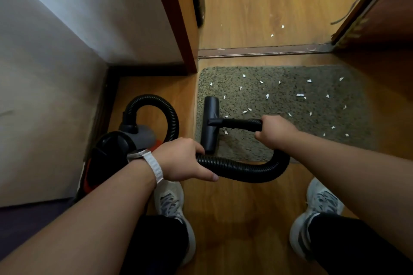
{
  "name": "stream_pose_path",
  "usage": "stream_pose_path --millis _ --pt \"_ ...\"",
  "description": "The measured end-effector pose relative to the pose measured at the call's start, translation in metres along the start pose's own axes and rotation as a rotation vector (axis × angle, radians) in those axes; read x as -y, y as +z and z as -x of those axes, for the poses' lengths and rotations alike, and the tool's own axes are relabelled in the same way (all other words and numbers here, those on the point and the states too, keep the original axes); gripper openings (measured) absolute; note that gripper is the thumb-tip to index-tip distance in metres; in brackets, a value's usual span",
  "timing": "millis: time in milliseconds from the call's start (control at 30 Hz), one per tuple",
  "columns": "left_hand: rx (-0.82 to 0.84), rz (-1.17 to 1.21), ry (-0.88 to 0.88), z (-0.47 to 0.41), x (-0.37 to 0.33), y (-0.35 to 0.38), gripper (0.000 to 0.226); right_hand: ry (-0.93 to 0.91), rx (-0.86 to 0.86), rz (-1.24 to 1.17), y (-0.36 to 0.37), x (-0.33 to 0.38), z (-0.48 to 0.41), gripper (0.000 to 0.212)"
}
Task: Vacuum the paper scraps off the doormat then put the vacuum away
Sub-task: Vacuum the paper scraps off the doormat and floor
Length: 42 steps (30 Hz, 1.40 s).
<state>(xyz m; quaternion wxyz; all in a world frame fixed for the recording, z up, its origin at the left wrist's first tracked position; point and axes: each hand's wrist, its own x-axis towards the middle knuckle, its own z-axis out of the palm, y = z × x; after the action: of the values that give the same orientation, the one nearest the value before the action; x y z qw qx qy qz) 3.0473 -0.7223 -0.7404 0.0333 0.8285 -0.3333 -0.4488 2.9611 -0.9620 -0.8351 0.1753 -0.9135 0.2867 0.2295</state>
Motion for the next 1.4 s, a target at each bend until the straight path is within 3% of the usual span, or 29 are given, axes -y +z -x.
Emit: stream_pose_path --millis 333,667,800,1000,1400 --pt "0.010 0.033 -0.011 -0.007 -0.004 0.003 0.047 -0.030 0.090 -0.011 0.003 -0.009 -0.012 0.026" --pt "-0.011 0.008 0.054 -0.010 -0.019 0.005 0.041 -0.005 0.050 -0.016 -0.002 -0.031 -0.019 0.027" --pt "0.006 -0.002 0.046 -0.010 -0.020 0.005 0.042 -0.037 0.052 -0.025 -0.002 -0.026 -0.018 0.019" --pt "0.046 0.001 0.021 -0.010 -0.011 0.008 0.045 -0.082 0.108 0.010 0.013 -0.010 -0.019 0.024" --pt "0.029 0.084 0.054 -0.013 -0.019 0.009 0.044 0.013 0.106 0.027 -0.007 -0.035 -0.019 0.029"
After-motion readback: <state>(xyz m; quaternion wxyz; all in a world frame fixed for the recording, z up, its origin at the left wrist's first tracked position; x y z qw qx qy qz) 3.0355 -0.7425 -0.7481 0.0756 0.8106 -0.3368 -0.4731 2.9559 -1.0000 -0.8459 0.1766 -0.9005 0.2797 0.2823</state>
